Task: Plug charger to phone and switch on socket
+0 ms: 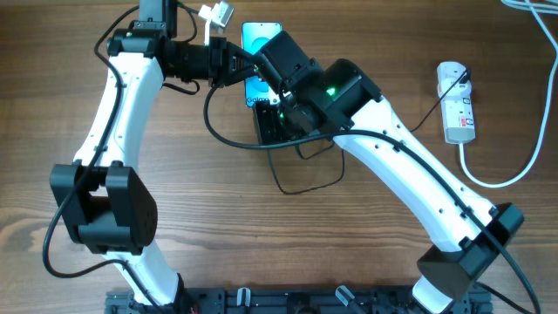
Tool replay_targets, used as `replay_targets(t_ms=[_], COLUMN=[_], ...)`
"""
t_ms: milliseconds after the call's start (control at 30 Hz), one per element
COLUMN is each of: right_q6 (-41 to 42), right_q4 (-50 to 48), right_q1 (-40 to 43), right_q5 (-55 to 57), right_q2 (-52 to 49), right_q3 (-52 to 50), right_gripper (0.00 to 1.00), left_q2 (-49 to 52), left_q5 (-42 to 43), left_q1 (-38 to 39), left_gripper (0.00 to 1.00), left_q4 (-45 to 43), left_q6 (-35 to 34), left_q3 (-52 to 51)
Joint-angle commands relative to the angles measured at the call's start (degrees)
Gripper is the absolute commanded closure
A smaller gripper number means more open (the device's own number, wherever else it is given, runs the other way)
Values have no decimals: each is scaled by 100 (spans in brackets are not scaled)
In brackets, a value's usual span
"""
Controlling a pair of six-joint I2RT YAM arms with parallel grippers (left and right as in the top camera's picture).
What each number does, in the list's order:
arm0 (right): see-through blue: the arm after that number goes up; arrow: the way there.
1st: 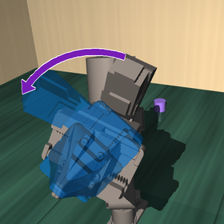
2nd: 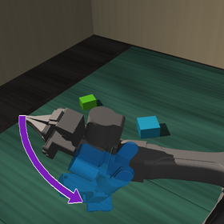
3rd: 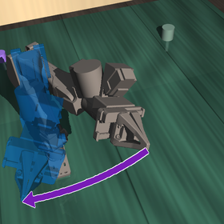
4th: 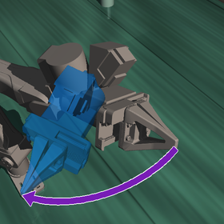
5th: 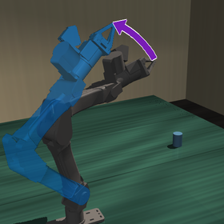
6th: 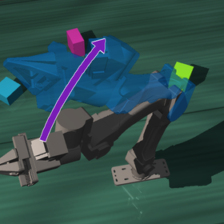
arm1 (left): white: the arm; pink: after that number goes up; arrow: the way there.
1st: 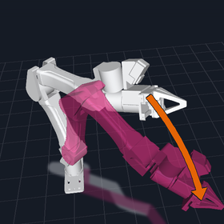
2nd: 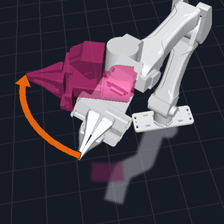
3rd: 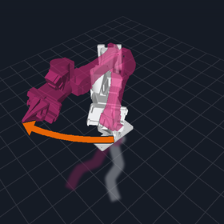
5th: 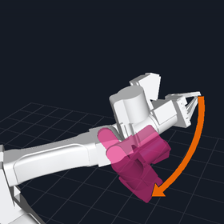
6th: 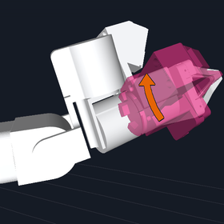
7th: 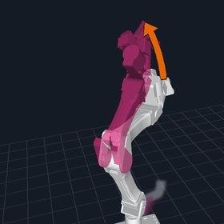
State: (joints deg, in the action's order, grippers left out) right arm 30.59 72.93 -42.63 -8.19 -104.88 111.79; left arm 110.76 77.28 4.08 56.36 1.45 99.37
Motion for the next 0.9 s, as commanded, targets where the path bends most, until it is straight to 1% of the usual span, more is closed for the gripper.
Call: replay_targets(t_ms=[0, 767, 867], right_q6=[-46, -44, 98], right_q4=[-46, -39, -37], right_q1=[31, 31, 31], right_q5=[-83, 155, 291], right_q2=[-66, -66, -66], right_q3=[28, 28, 28], right_gripper=[96, 96, 96], left_q2=[-157, -157, -157], left_q5=[85, 87, 85], left_q1=[26, 28, 26], left_gripper=[96, 96, 96], left_q4=[-28, 13, 11], left_q6=[138, 136, 136], left_q3=[17, 17, 17])
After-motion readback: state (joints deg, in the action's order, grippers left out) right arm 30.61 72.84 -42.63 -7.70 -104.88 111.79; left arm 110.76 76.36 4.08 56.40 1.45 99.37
